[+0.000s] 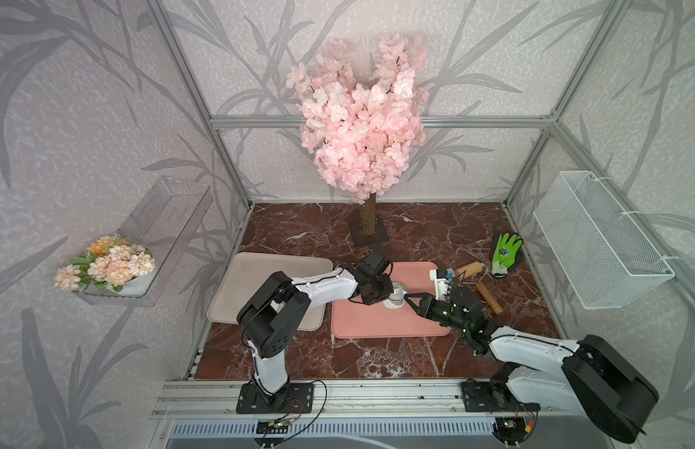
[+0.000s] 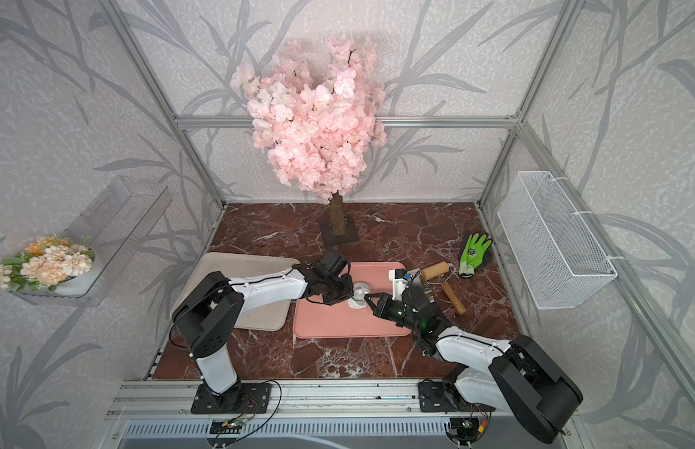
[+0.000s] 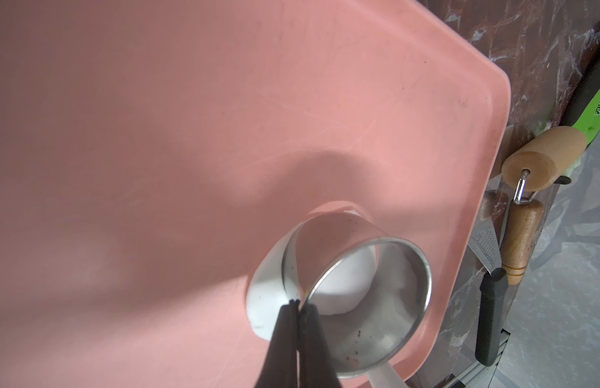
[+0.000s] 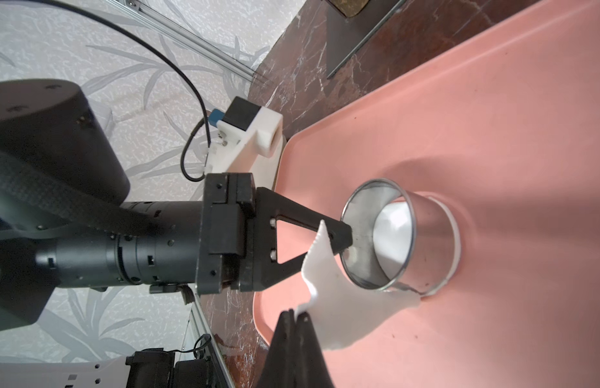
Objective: Roll out the dumpling wrappers from the dough
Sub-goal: Remove the dumpling wrapper from the work surface.
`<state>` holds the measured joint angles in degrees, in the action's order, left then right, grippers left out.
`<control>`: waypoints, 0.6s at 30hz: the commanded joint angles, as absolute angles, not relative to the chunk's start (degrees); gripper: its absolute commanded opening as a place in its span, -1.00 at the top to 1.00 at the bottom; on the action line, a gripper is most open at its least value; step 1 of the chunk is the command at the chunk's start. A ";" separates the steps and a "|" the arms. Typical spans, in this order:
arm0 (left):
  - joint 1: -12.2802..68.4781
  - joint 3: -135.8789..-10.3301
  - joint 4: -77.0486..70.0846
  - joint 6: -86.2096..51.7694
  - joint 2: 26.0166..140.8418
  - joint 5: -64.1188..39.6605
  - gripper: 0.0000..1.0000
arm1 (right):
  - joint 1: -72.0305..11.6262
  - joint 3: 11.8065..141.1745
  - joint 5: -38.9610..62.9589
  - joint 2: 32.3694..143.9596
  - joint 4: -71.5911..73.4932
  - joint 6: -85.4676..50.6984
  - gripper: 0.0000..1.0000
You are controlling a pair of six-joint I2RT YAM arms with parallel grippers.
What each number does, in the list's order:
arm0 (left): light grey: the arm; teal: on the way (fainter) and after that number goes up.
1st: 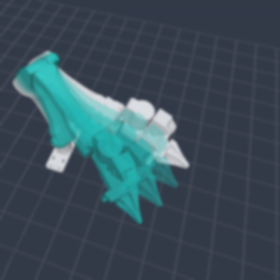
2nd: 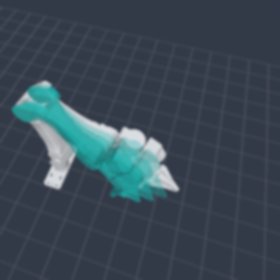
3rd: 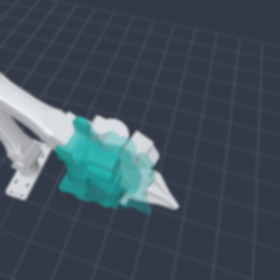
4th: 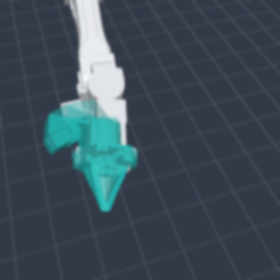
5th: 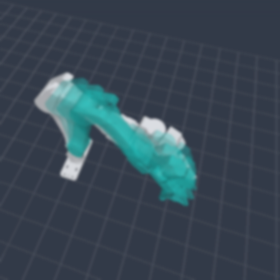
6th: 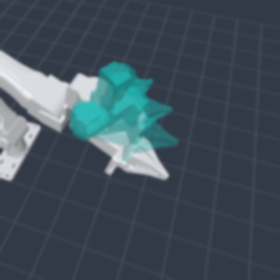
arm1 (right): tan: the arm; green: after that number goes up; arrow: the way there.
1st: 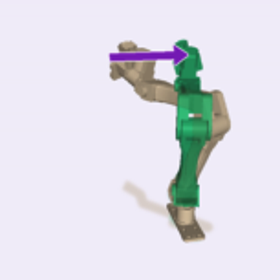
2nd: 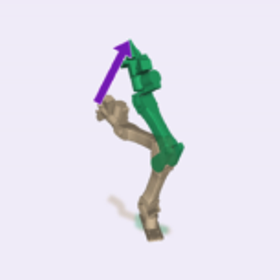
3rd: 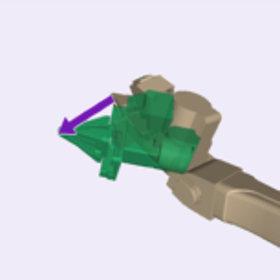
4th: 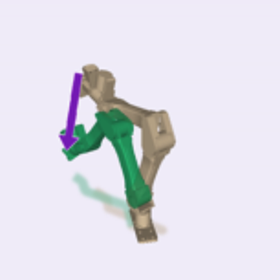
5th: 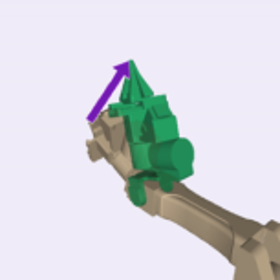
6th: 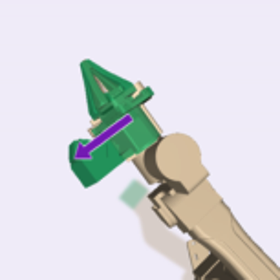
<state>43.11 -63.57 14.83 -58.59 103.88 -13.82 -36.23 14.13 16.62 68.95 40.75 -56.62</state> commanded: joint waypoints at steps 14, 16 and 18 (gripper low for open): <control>42.80 -61.35 14.38 -55.74 102.50 -14.14 0.80 | -37.72 17.23 16.81 70.59 42.71 -56.26 1.00; 42.80 -60.85 13.55 -55.26 101.18 -13.96 0.59 | -37.70 16.19 16.63 69.89 42.71 -56.33 1.00; 42.85 -60.55 12.83 -54.71 100.00 -13.70 0.47 | -37.72 15.18 15.97 68.41 40.01 -56.12 1.00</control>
